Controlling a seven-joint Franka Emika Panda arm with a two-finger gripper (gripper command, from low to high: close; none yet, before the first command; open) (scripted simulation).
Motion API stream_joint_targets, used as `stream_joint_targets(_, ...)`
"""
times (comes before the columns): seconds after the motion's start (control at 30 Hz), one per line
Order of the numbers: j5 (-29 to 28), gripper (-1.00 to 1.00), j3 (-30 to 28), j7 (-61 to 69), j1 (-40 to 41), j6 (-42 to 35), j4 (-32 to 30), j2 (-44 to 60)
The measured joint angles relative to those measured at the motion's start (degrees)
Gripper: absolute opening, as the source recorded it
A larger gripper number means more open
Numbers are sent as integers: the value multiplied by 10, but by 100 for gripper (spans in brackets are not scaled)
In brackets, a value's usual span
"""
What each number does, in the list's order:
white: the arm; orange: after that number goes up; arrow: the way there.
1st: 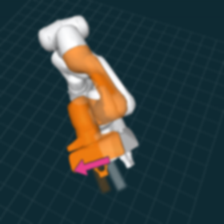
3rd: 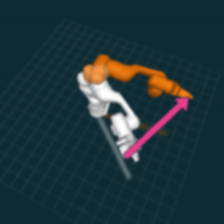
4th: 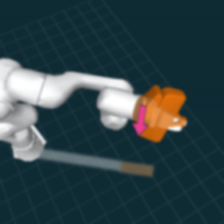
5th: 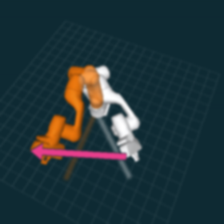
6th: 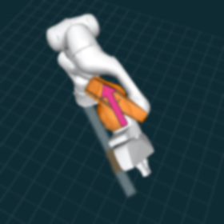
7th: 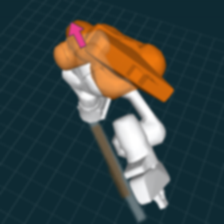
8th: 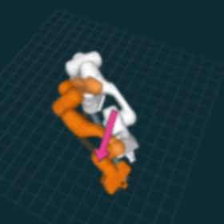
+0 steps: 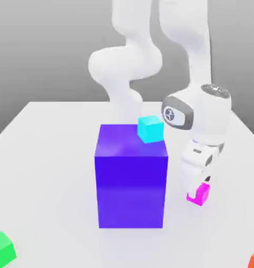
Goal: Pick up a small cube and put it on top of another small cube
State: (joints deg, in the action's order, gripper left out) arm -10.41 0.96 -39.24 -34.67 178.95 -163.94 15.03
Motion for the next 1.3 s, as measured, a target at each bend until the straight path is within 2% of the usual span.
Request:
stream_joint_targets(0.27,2,-100,9,2,8,-12,-3,-15)
stream_joint_targets(0.47,90,-100,62,67,36,-107,-26,-134)
stream_joint_targets(0.6,95,-100,79,133,33,-140,5,-141)
stream_joint_targets(0.87,134,-100,8,298,169,-226,161,-50)
stream_joint_targets(1.3,190,-100,-148,407,383,-328,321,21)
